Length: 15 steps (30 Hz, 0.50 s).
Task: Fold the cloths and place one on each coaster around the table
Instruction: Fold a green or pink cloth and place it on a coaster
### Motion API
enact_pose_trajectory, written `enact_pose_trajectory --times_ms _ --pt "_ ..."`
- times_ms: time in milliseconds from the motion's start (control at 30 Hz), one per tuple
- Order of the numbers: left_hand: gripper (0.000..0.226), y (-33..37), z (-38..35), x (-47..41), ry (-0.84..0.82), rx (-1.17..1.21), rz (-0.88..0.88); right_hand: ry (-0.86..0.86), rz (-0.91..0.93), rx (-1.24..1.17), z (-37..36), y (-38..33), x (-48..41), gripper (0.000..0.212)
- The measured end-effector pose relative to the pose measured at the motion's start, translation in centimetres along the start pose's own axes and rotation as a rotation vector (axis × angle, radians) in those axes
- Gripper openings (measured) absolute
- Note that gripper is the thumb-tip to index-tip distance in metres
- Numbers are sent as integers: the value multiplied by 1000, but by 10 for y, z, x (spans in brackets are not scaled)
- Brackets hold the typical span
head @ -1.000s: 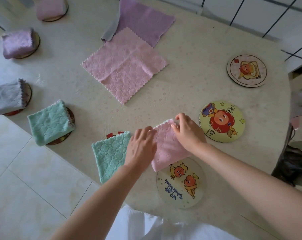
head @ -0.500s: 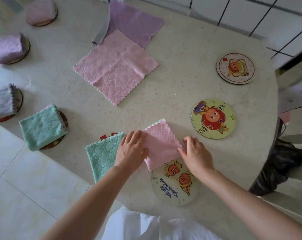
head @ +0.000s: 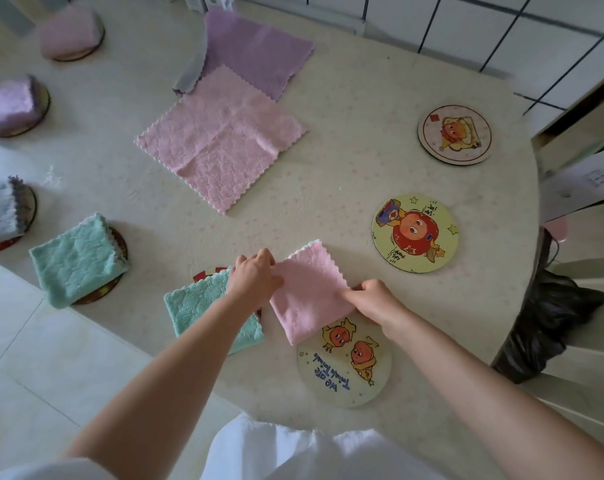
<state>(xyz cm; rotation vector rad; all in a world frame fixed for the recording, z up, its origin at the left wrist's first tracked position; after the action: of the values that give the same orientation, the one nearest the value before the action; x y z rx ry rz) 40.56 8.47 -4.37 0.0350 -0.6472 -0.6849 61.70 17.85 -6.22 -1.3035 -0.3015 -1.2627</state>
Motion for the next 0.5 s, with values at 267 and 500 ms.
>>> enact_pose_trajectory --times_ms 267,500 --pt "18 10 13 10 -124 151 -48 -67 88 -168 6 4 19 24" --pt "16 18 -15 45 -194 490 -73 -47 70 -422 21 60 54 27"
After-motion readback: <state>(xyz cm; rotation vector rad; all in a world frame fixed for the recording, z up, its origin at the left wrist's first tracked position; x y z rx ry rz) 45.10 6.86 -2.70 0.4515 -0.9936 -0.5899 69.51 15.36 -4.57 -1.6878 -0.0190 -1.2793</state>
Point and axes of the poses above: each hand's wrist, its own x-axis away from the middle knuckle, its own z-axis out of the back of the hand, y = z × x, the point moved 10 cm from there along -x, towards the middle knuckle, and after that the axes turned 2 degrees about z, right-handed, at the moved point
